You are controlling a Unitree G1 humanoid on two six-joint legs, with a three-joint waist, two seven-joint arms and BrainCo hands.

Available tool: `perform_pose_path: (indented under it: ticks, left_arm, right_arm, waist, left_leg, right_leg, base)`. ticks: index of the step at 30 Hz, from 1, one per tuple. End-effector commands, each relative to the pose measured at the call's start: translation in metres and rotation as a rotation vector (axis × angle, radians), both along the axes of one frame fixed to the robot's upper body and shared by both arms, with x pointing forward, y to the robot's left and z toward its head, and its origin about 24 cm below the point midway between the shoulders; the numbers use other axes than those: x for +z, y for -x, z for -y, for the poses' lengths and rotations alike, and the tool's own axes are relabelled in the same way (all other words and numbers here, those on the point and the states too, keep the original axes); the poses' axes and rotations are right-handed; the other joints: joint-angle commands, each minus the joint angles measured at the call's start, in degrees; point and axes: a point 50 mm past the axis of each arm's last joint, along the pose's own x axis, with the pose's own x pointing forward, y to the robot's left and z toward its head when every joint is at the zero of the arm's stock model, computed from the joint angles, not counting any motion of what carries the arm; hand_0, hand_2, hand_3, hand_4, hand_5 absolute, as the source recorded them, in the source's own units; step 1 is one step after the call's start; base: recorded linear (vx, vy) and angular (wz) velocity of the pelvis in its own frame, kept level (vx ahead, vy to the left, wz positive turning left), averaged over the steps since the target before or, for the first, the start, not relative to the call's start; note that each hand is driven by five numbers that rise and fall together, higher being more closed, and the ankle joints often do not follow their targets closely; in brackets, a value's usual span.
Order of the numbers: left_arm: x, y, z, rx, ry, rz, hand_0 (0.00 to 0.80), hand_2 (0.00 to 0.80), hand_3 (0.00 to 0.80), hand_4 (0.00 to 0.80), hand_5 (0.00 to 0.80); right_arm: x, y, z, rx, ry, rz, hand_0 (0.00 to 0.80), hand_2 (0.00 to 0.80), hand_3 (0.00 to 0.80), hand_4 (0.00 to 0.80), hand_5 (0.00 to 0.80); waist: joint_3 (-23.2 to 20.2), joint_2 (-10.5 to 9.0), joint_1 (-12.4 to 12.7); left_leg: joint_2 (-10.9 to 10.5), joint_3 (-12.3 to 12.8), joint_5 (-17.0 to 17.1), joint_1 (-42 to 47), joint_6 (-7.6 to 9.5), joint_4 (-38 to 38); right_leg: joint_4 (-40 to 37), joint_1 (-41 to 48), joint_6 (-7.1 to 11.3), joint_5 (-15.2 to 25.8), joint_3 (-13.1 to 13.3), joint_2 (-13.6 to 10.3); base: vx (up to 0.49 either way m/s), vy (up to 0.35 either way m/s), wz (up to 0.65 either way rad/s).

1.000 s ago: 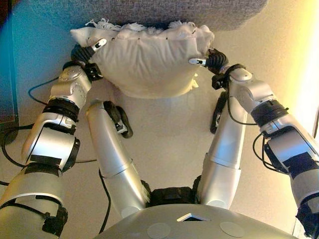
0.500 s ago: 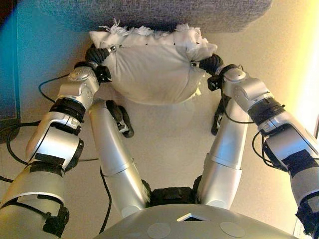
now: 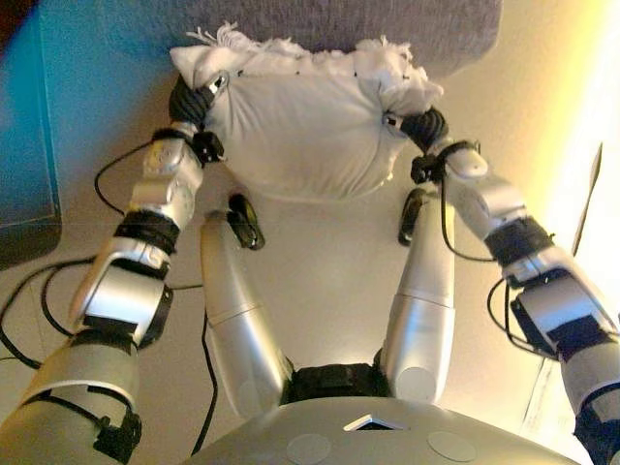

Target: Pick up the cushion and take it to the sofa

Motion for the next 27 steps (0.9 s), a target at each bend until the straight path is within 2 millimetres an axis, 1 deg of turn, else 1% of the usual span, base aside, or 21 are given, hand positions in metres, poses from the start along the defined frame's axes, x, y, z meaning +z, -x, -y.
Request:
perform_pose_path:
  ticks: [1,3,4,7,8,10,11,12,14,15,17,19,22,25,27]
  left_arm:
    - [0.049,0.009,0.04,-0.114,0.073,0.311,0.8,0.8,0.8,0.8,0.8]
    - [0.04,0.013,0.04,-0.115,0.116,0.289,0.8,0.8,0.8,0.8,0.8]
    - [0.031,0.017,0.041,-0.119,0.141,0.261,0.8,0.8,0.8,0.8,0.8]
    - [0.016,0.021,0.041,-0.127,0.153,0.195,0.8,0.8,0.8,0.8,0.8]
    - [0.01,0.023,0.042,-0.129,0.153,0.168,0.8,0.8,0.8,0.8,0.8]
    - [-0.002,0.024,0.049,-0.154,0.155,0.109,0.8,0.8,0.8,0.8,0.8]
    - [-0.011,0.024,0.054,-0.166,0.159,0.075,0.8,0.8,0.8,0.8,0.8]
    - [-0.015,0.025,0.056,-0.169,0.154,0.064,0.8,0.8,0.8,0.8,0.8]
    - [-0.03,0.031,0.06,-0.166,0.16,0.013,0.8,0.8,0.8,0.8,0.8]
    - [-0.035,0.033,0.06,-0.162,0.157,-0.003,0.8,0.8,0.8,0.8,0.8]
    - [-0.044,0.038,0.059,-0.152,0.135,-0.04,0.8,0.8,0.8,0.8,0.8]
    - [-0.051,0.042,0.055,-0.14,0.118,-0.067,0.8,0.8,0.8,0.8,0.8]
    - [-0.06,0.047,0.049,-0.133,0.125,-0.099,0.8,0.8,0.8,0.8,0.8]
    - [-0.069,0.05,0.047,-0.125,0.154,-0.155,0.8,0.8,0.8,0.8,0.8]
    - [-0.073,0.051,0.049,-0.149,0.114,-0.166,0.8,0.8,0.8,0.8,0.8]
  right_arm:
    - [0.055,0.016,-0.052,0.149,-0.29,0.314,0.8,0.8,0.8,0.8,0.8]
    - [0.043,0.02,-0.051,0.131,-0.297,0.287,0.8,0.8,0.8,0.8,0.8]
    - [0.03,0.023,-0.048,0.122,-0.298,0.249,0.8,0.8,0.8,0.8,0.8]
    - [0.011,0.026,-0.043,0.128,-0.314,0.176,0.8,0.8,0.8,0.8,0.8]
    - [0.005,0.028,-0.041,0.131,-0.324,0.15,0.8,0.8,0.8,0.8,0.8]
    - [-0.008,0.033,-0.032,0.102,-0.355,0.103,0.8,0.8,0.8,0.8,0.8]
    - [-0.016,0.035,-0.029,0.081,-0.379,0.07,0.8,0.8,0.8,0.8,0.8]
    - [-0.02,0.037,-0.029,0.074,-0.391,0.057,0.8,0.8,0.8,0.8,0.8]
    - [-0.034,0.044,-0.027,0.058,-0.434,-0.007,0.8,0.8,0.8,0.8,0.8]
    - [-0.039,0.047,-0.026,0.054,-0.447,-0.028,0.8,0.8,0.8,0.8,0.8]
    - [-0.048,0.052,-0.029,0.055,-0.48,-0.07,0.8,0.8,0.8,0.8,0.8]
    - [-0.053,0.055,-0.033,0.062,-0.489,-0.093,0.8,0.8,0.8,0.8,0.8]
    - [-0.057,0.056,-0.035,0.057,-0.486,-0.119,0.8,0.8,0.8,0.8,0.8]
    - [-0.063,0.057,-0.033,0.017,-0.474,-0.134,0.8,0.8,0.8,0.8,0.8]
    - [-0.069,0.059,-0.03,-0.003,-0.505,-0.16,0.8,0.8,0.8,0.8,0.8]
  waist:
    - [-7.4,0.14,2.8]
    - [-8.7,-0.49,3.3]
    - [-10.6,-1.03,4.0]
    - [-13.8,-1.94,5.0]
    - [-15.1,-2.19,5.2]
    - [-17.2,-2.76,4.8]
    - [-18.8,-2.8,4.9]
    - [-19.4,-2.79,4.9]
    - [-22.8,-2.48,4.9]
    - [-23.9,-2.42,5.0]
    - [-25.9,-2.37,5.1]
    - [-27.2,-2.42,5.4]
    - [-28.6,-2.76,5.8]
    - [-29.7,-3.1,6.2]
    - [-30.3,-3.33,6.3]
  left_leg:
    - [-3.3,2.0,0.7,10.4,4.17,-10.6]
    - [-4.5,2.2,2.1,15.1,4.58,-15.7]
    - [-5.9,2.5,5.4,19.1,5.4,-21.3]
    - [-7.4,2.7,7.4,27.1,5.71,-28.6]
    - [-7.9,3.3,7.8,29.8,5.86,-30.9]
    - [-7.0,8.1,9.0,34.8,5.52,-34.9]
    - [-7.1,8.5,10.0,37.3,5.2,-37.6]
    - [-7.4,8.1,10.4,38.6,5.2,-39.0]
    - [-7.6,8.8,12.6,44.6,5.01,-46.1]
    - [-7.6,8.9,13.2,46.0,4.94,-47.7]
    - [-7.3,10.1,13.7,50.0,4.69,-51.3]
    - [-7.2,9.8,13.8,52.9,4.75,-53.2]
    - [-7.2,10.3,13.2,56.2,4.88,-54.1]
    - [-7.7,10.5,12.3,58.2,5.18,-54.5]
    - [-8.3,11.1,11.9,59.1,5.47,-55.1]
  right_leg:
    - [-11.1,10.3,-6.7,6.1,-2.5,1.0]
    - [-15.4,15.0,-6.69,7.1,-3.9,1.1]
    - [-20.9,19.1,-6.93,9.9,-5.5,1.0]
    - [-28.1,27.5,-6.47,11.1,-8.3,0.7]
    - [-30.8,30.4,-6.13,11.5,-9.3,0.5]
    - [-35.6,37.5,-5.27,12.2,-13.2,-0.6]
    - [-38.9,41.4,-4.86,12.7,-14.7,-0.5]
    - [-40.4,42.9,-4.62,12.9,-15.0,-0.3]
    - [-47.2,49.0,-3.7,14.6,-16.7,0.7]
    - [-49.0,50.5,-3.39,15.4,-17.3,0.9]
    - [-52.9,54.3,-2.86,16.3,-18.8,1.4]
    - [-54.3,56.5,-2.63,16.5,-18.5,2.3]
    - [-55.3,59.6,-2.62,16.0,-18.7,2.8]
    - [-56.2,61.7,-2.58,16.2,-19.4,2.4]
    - [-57.3,62.5,-2.4,17.4,-20.2,1.8]
  base:
    - [0.154,-0.115,0.2]
    - [0.15,-0.099,0.18]
    - [0.152,-0.107,0.13]
    - [0.207,-0.104,0.14]
    - [0.241,-0.126,0.18]
    - [0.25,-0.159,0.22]
    - [0.215,-0.124,0.64]
    - [0.191,-0.066,0.78]
    - [0.174,-0.011,0.45]
    - [0.146,0.005,0.28]
    - [0.132,0.009,0.16]
    - [0.138,0.015,-0.1]
    - [0.133,0.049,-0.02]
    - [0.079,0.096,-0.02]
    - [0.036,0.116,-0.01]
